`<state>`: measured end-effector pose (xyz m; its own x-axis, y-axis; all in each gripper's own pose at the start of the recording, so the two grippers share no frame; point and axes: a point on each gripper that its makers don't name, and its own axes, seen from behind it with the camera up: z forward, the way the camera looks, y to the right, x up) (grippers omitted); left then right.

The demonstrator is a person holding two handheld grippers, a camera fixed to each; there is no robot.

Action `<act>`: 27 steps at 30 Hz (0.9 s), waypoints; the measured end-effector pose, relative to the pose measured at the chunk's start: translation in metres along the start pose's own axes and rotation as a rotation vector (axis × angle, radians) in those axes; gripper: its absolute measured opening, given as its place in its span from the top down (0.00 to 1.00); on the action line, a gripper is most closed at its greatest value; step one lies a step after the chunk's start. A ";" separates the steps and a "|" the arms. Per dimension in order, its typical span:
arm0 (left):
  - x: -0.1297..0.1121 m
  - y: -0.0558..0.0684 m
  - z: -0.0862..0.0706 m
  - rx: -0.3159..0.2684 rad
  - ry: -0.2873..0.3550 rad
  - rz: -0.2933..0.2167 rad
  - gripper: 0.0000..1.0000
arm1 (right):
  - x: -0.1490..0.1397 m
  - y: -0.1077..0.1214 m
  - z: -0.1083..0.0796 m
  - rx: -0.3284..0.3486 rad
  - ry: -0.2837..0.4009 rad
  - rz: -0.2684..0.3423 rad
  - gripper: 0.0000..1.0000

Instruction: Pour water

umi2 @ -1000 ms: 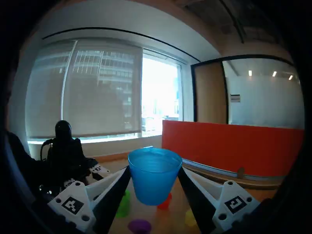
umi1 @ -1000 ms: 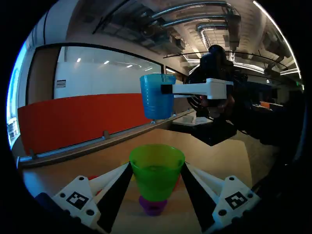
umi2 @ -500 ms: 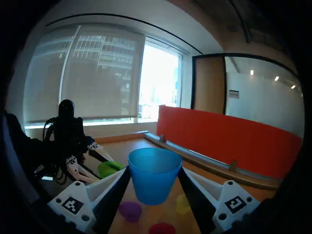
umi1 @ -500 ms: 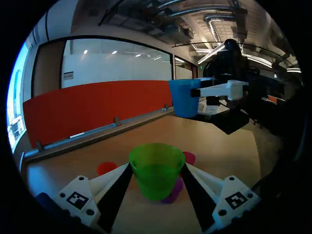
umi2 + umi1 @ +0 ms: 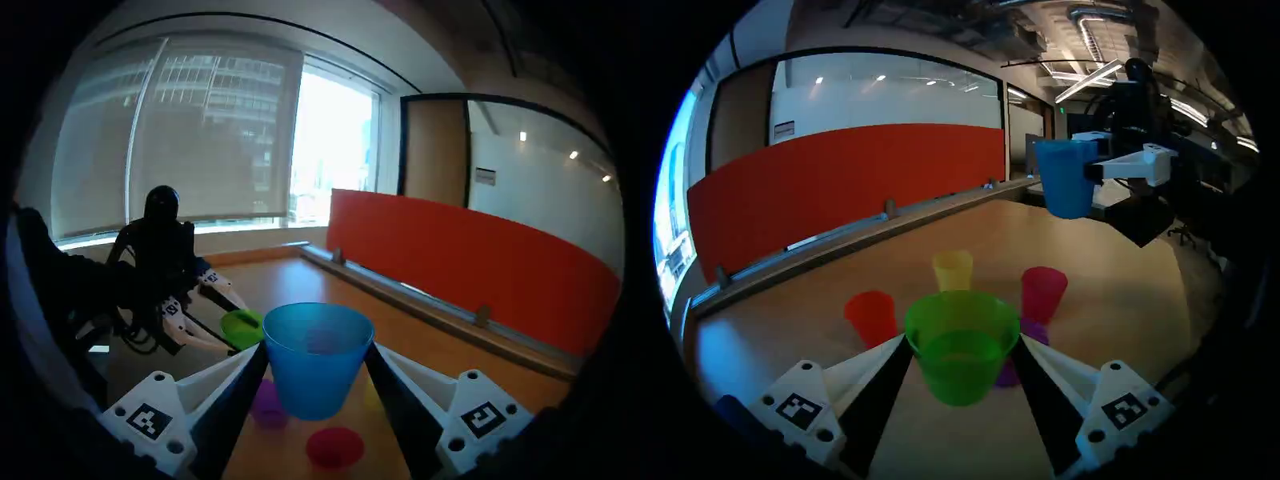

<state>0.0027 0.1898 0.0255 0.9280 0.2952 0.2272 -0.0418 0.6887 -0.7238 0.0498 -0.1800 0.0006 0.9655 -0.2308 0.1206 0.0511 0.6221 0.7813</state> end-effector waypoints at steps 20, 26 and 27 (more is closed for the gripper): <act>-0.054 -0.005 0.020 -0.034 -0.174 0.032 0.15 | -0.038 -0.001 0.002 0.031 -0.064 0.030 0.11; -0.066 -0.005 0.024 -0.047 -0.223 0.047 0.15 | -0.055 -0.004 0.001 0.044 -0.093 0.026 0.11; -0.068 -0.005 0.025 -0.049 -0.229 0.049 0.15 | -0.057 -0.005 0.001 0.047 -0.098 0.025 0.11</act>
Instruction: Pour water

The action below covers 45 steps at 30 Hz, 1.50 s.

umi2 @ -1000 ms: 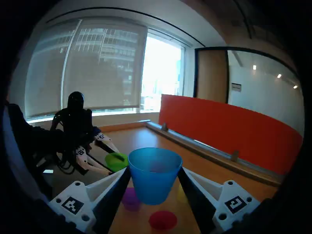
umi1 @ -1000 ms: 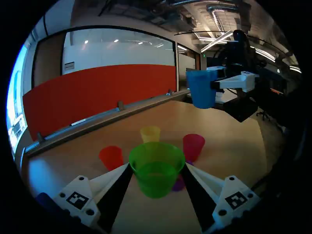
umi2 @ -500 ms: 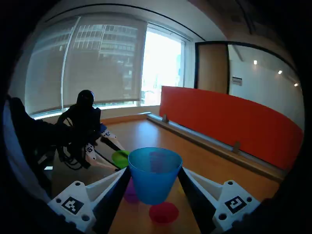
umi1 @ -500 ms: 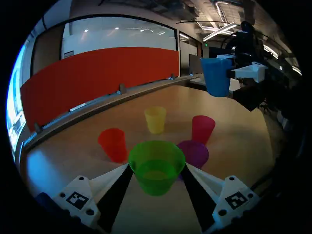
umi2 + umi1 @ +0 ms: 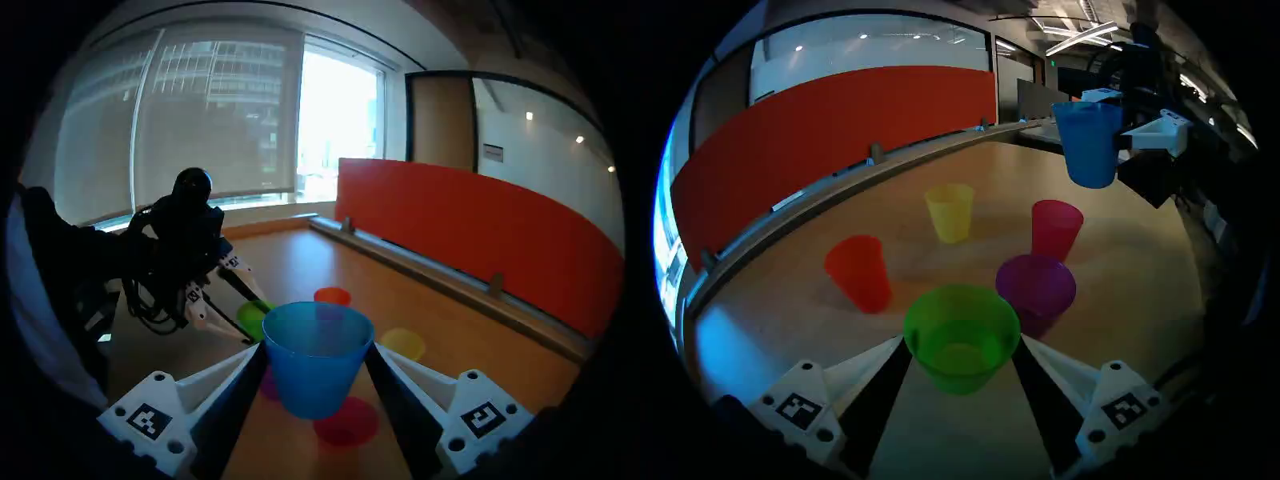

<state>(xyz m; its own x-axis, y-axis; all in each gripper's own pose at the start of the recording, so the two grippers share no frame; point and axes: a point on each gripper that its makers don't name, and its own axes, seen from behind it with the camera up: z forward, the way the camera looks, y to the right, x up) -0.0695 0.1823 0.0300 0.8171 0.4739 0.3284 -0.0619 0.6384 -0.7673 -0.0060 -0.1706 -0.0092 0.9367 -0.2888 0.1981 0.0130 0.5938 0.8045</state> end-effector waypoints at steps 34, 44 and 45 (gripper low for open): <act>-0.025 -0.001 0.008 -0.039 -0.053 -0.007 0.15 | -0.053 -0.033 0.016 0.099 -0.109 -0.023 0.10; -0.036 -0.001 0.010 -0.057 -0.075 -0.021 0.05 | -0.065 -0.041 0.021 0.121 -0.136 -0.014 0.10; -0.037 -0.001 0.010 -0.057 -0.079 -0.020 0.03 | -0.067 -0.042 0.021 0.124 -0.138 -0.014 0.10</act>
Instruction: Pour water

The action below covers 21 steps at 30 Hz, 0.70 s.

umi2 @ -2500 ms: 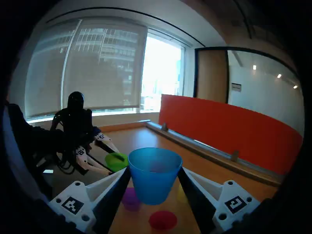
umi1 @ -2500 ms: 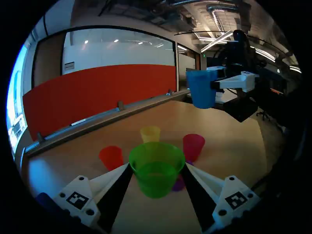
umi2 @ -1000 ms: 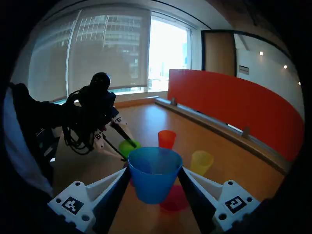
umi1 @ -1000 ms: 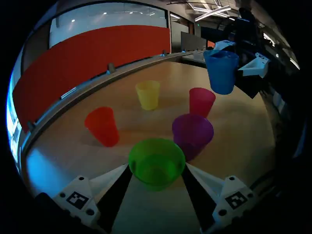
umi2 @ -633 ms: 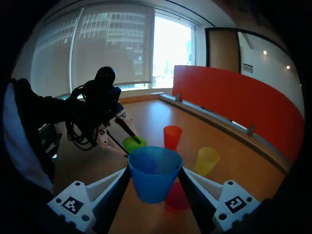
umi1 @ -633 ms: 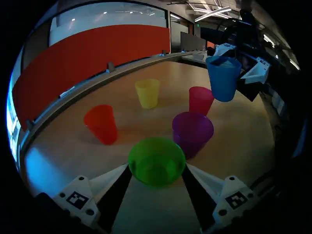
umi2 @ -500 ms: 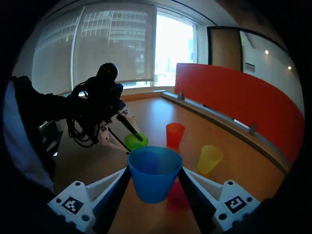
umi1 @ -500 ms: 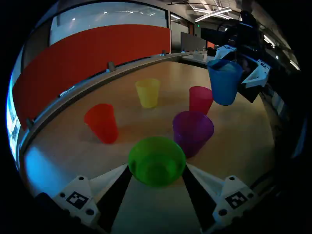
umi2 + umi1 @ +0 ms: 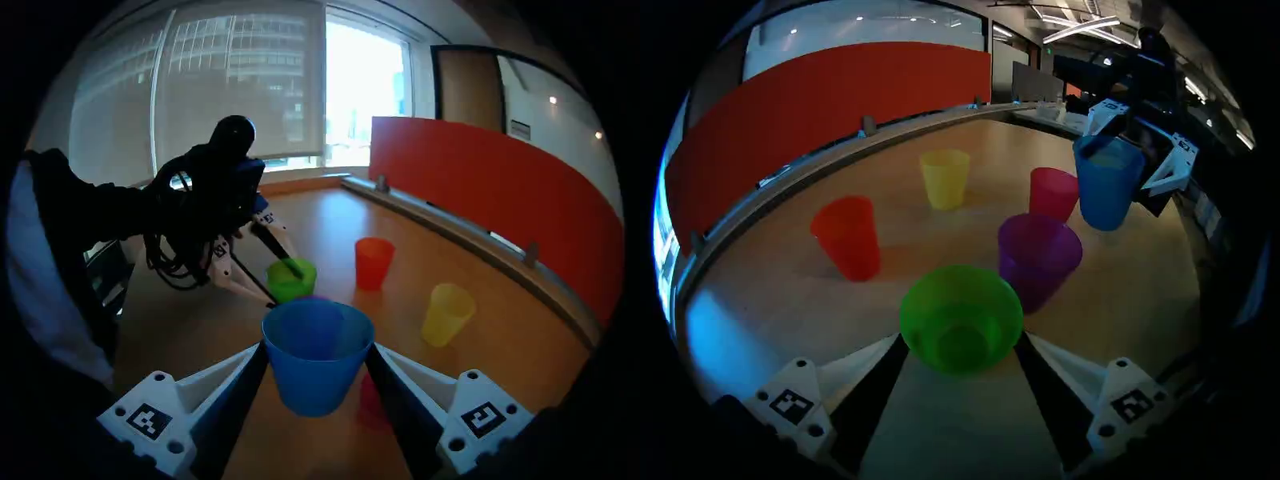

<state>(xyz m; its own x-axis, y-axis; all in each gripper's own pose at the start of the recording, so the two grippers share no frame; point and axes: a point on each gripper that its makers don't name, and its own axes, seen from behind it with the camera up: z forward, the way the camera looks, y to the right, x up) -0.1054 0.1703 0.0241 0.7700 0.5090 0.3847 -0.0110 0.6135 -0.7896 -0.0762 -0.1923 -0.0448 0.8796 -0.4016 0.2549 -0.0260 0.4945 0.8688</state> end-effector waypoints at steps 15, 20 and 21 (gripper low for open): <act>-0.010 -0.006 -0.015 0.012 -0.010 -0.015 0.03 | -0.033 -0.018 0.013 0.050 -0.060 -0.030 0.10; -0.013 -0.007 -0.022 0.028 -0.009 -0.019 0.03 | -0.047 -0.021 0.018 0.058 -0.089 -0.047 0.10; -0.014 -0.007 -0.024 0.031 -0.007 -0.019 0.03 | -0.049 -0.022 0.019 0.059 -0.095 -0.052 0.10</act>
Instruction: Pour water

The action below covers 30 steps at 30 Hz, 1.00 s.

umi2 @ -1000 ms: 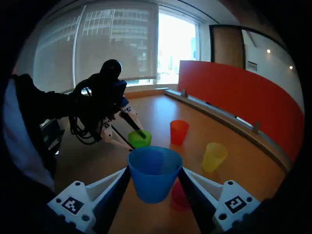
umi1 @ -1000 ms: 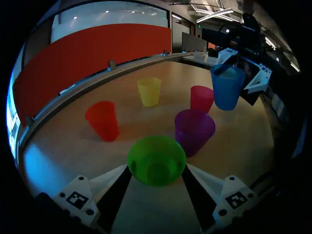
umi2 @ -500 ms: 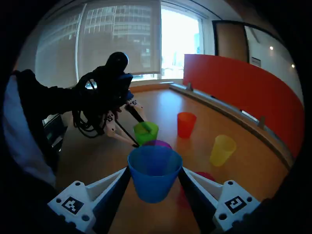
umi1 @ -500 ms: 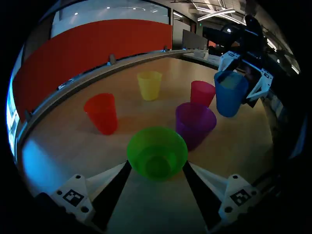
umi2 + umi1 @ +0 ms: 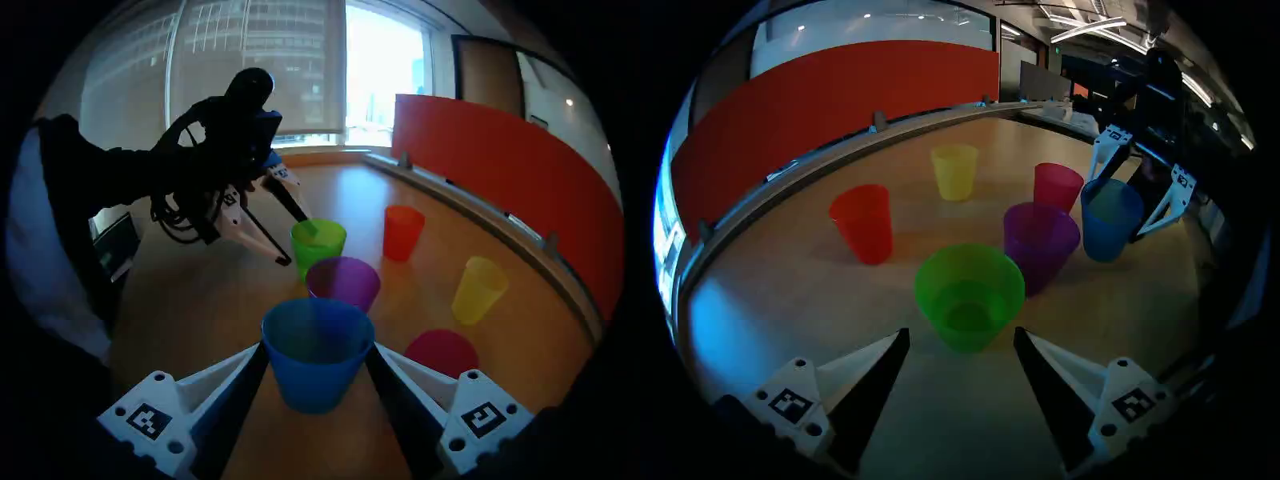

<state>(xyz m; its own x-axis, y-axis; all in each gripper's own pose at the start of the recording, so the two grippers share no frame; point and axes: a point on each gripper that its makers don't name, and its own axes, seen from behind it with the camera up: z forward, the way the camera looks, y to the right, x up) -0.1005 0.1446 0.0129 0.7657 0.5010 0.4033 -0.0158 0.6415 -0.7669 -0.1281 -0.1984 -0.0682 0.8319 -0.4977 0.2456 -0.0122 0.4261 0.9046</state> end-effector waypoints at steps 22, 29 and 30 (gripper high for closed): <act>0.006 0.012 -0.035 0.041 0.054 -0.012 0.03 | -0.029 -0.008 0.007 0.004 -0.039 -0.020 0.10; 0.003 0.018 -0.041 0.040 0.057 -0.026 0.03 | -0.036 -0.007 0.000 -0.017 -0.048 -0.011 0.09; 0.002 0.019 -0.042 0.039 0.057 -0.027 0.03 | -0.036 -0.007 -0.001 -0.020 -0.047 -0.009 0.08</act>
<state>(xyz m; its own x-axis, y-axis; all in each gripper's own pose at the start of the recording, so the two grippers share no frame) -0.0722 0.1336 -0.0213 0.8017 0.4500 0.3935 -0.0192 0.6773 -0.7355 -0.1573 -0.1828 -0.0838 0.8047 -0.5366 0.2542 0.0067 0.4363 0.8998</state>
